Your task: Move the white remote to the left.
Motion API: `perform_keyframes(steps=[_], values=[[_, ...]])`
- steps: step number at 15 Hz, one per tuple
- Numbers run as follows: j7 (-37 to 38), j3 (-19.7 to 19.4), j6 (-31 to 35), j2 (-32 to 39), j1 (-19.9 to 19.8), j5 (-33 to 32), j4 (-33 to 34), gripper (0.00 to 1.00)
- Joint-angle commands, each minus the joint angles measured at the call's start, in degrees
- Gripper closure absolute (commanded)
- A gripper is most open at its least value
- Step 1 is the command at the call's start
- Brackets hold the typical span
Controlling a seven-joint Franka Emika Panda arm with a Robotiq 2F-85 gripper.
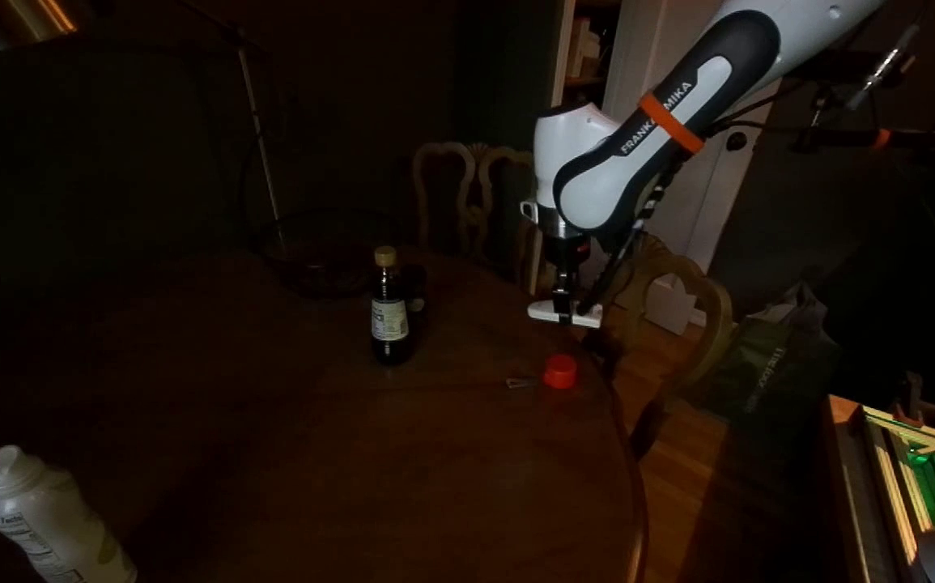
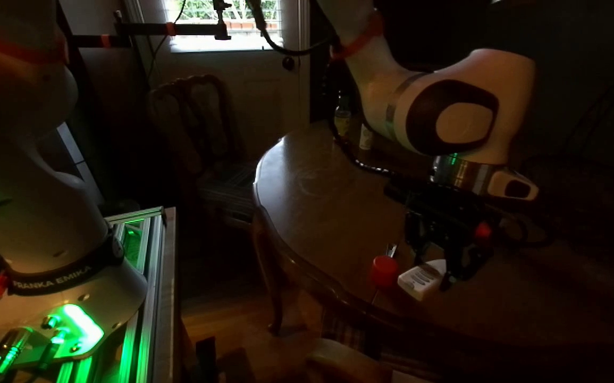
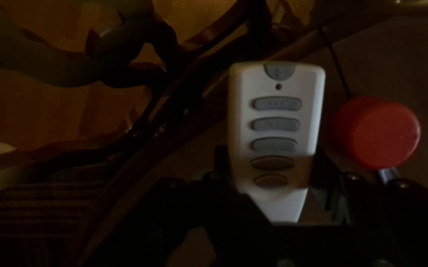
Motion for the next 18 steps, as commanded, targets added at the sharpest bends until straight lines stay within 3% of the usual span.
perform_keyframes(steps=[1,3,4,5,11,12,18], values=[[-5.31,1.22,7.36,-10.30,0.41,-4.80,-14.45,0.71],[-9.88,2.41,11.02,-14.61,-0.14,-5.00,-20.86,0.71],[-6.09,1.65,7.47,-8.22,0.54,-3.59,-12.74,0.71],[-6.43,1.77,8.08,-9.65,0.65,-3.54,-14.65,0.46],[-6.32,1.73,8.07,-8.76,0.56,-3.56,-13.27,0.46],[-8.43,2.70,7.94,-9.18,0.55,-3.13,-13.93,0.71],[-14.05,8.78,10.77,-13.39,5.69,-5.97,-19.80,0.71]])
